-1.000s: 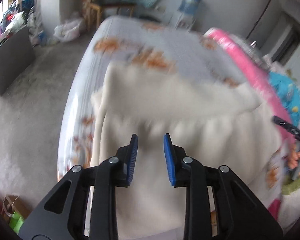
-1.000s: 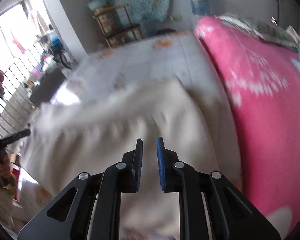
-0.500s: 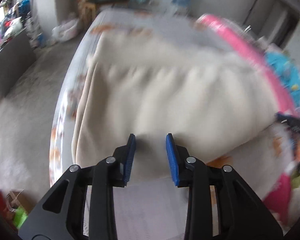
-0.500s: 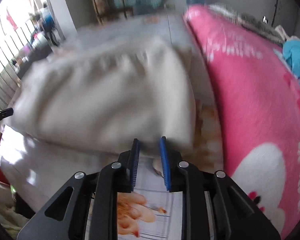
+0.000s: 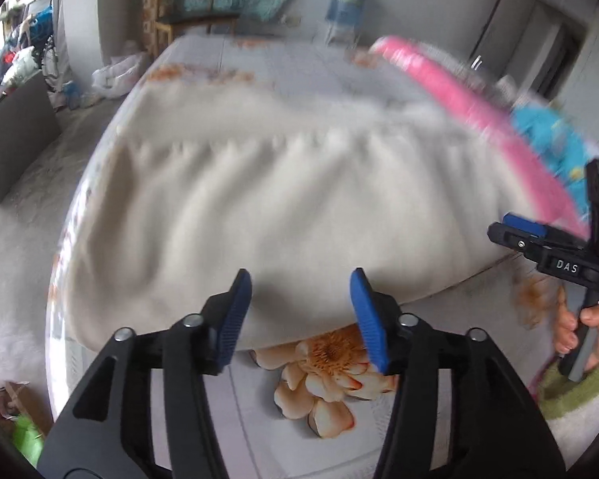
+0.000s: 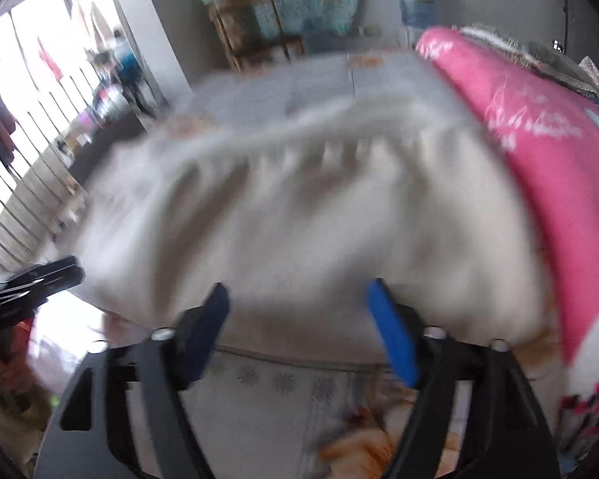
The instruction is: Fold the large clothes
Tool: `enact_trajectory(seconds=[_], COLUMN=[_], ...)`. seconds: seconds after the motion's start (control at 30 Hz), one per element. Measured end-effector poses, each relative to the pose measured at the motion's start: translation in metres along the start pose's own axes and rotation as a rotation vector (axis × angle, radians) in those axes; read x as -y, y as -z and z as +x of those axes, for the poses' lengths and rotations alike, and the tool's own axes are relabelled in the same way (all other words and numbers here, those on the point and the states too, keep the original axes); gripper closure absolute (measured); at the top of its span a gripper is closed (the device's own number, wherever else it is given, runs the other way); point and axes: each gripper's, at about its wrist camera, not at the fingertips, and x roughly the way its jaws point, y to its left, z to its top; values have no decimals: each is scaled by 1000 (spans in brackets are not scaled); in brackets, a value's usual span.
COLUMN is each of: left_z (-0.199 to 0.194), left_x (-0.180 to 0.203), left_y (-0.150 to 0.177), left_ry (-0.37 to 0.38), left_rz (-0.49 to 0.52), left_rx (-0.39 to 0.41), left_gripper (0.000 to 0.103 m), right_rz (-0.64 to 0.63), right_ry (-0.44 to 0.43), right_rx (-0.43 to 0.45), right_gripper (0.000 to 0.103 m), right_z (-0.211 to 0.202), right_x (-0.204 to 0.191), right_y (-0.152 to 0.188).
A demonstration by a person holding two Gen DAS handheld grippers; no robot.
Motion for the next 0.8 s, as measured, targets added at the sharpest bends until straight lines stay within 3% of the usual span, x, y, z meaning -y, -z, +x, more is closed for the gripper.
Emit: enact_trajectory(seconds=[0.1,0.27,0.33,0.4,0.47,0.57,0.67,0.73,0.8], left_z=[1,-18,-10,9,11,2,-5,0,2], left_x=[7,23,23,23,22,21,16,9,7], left_y=[4,-1,-2,-2,0,-2,0,5,6], left_ry=[-52,-62,-94,-154,-159,-153,-175,-197,-196], left_rz=[-5,22,1,-32,-66,-88,-110,-137,-132], left_rx=[17,86,67,26,49,62,83,53,67], left_gripper=[52,51,51,49,49,49,44,42,38], right_rz=[13,-98,-151,-204,-236,-184,-145,-82,-37], right_ry=[53,-44,-50,0,13,-7,73,182,173], right_rx=[8,134,104,19,48,73,132,104,57], right_gripper=[28,28,28,27,24,24,24,24,23], right_z=[-11,-41,-25,10,10,-12,-31,-26,-15], right_x=[-10,-49,-62,-74,-76,-64,-37,-11,7], right_y=[-2,-11,-10,-2,3,1,7,16,23])
